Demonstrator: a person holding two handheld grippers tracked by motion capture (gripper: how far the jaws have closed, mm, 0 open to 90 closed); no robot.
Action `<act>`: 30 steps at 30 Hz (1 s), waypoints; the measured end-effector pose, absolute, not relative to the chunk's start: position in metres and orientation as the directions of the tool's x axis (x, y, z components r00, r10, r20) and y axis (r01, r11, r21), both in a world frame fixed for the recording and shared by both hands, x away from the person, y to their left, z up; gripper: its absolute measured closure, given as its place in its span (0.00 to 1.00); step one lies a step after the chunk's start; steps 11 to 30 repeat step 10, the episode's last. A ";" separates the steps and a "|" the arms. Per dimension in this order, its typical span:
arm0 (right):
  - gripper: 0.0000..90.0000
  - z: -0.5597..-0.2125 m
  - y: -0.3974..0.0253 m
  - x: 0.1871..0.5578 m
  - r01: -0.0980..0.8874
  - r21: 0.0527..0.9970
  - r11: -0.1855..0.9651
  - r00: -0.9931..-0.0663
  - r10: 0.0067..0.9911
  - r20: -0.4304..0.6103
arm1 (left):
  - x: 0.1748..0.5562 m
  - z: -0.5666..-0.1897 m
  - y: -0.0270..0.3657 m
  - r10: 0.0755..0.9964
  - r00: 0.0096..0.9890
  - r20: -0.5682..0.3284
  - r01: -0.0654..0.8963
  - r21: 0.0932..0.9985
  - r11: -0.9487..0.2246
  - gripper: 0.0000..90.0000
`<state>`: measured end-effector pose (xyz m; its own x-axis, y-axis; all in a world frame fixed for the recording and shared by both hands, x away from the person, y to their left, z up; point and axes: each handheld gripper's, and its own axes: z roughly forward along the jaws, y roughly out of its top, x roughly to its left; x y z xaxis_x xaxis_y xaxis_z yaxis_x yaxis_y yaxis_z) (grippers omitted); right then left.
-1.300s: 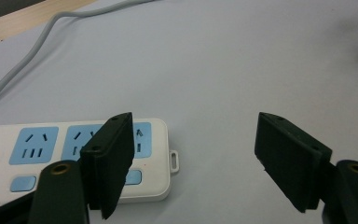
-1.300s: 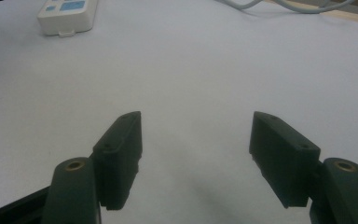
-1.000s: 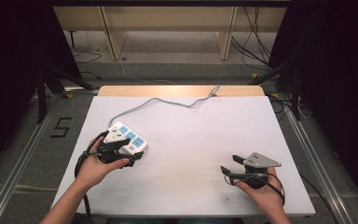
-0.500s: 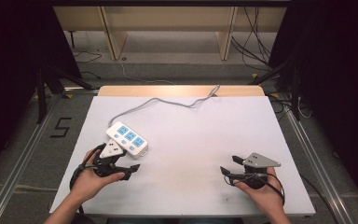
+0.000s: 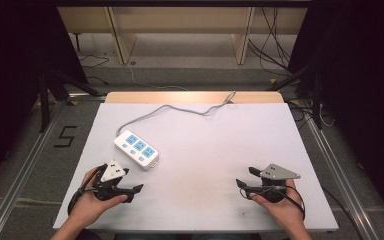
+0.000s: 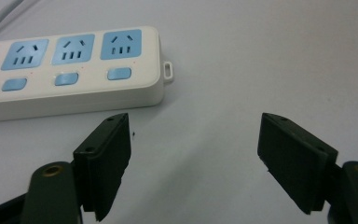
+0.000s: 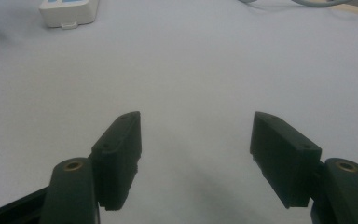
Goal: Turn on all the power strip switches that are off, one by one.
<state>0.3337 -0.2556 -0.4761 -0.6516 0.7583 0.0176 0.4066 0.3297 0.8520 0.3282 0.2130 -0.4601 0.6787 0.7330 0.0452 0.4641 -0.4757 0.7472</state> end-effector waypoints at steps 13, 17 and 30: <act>0.39 -0.476 -0.256 0.334 0.409 0.851 0.329 -0.652 0.758 0.020 | 0.326 -0.460 0.203 0.716 0.697 0.048 0.444 0.755 -0.483 0.27; 0.39 -0.476 -0.256 0.334 0.409 0.851 0.329 -0.652 0.758 0.020 | 0.326 -0.460 0.203 0.716 0.697 0.048 0.444 0.755 -0.483 0.27; 0.39 -0.476 -0.256 0.334 0.409 0.851 0.329 -0.652 0.758 0.020 | 0.326 -0.460 0.203 0.716 0.697 0.048 0.444 0.755 -0.483 0.27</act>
